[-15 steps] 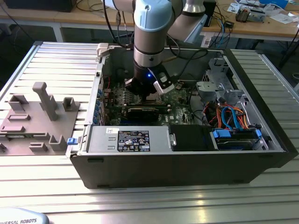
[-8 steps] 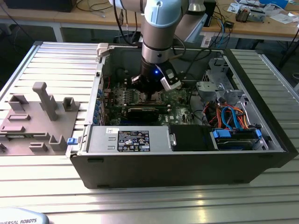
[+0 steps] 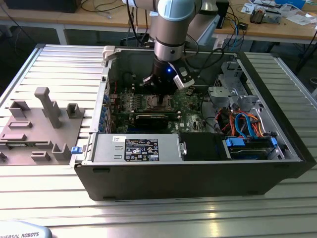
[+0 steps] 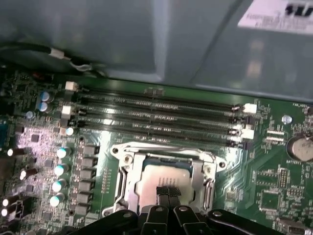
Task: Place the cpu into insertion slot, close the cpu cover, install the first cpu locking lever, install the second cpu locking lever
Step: 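Install the second cpu locking lever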
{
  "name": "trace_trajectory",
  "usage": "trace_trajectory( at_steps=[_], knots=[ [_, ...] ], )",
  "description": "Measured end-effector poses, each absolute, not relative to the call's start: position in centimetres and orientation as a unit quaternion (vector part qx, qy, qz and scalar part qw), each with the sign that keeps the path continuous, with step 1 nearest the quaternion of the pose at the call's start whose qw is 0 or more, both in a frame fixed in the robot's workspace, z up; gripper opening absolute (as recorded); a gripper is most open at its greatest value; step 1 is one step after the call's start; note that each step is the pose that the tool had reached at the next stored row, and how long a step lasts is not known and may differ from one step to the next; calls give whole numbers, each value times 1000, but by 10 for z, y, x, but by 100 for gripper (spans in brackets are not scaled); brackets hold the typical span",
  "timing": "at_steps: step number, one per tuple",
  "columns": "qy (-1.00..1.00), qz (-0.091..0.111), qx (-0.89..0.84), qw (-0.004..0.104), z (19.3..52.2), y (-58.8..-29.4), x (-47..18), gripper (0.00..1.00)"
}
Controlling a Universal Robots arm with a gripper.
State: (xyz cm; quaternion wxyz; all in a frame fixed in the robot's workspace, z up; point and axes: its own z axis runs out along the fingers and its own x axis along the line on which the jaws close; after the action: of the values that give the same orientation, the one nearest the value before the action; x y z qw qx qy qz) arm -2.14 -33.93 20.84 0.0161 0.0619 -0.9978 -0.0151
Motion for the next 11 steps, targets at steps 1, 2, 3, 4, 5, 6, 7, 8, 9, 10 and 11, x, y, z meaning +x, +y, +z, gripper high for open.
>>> trace_trajectory(
  at_steps=[1,2,3,4,5,6,7,8,9,10,11],
  knots=[
    [-998,-13,62,16,208,-335,-21,11],
    [-998,-10,62,17,208,-332,-21,11],
    [-998,-8,62,17,209,-330,-21,11],
    [-998,-7,62,17,210,-330,-21,11],
    [-998,-7,62,17,212,-330,-21,11],
    [-998,-6,62,17,216,-330,-21,11],
    [-998,-6,62,17,219,-330,-21,11],
    [-998,-6,62,17,222,-330,-21,11],
    [-998,-6,62,17,225,-330,-21,11],
    [-998,-5,62,17,232,-330,-21,11],
    [-998,-5,62,17,235,-330,-21,11]
  ],
)
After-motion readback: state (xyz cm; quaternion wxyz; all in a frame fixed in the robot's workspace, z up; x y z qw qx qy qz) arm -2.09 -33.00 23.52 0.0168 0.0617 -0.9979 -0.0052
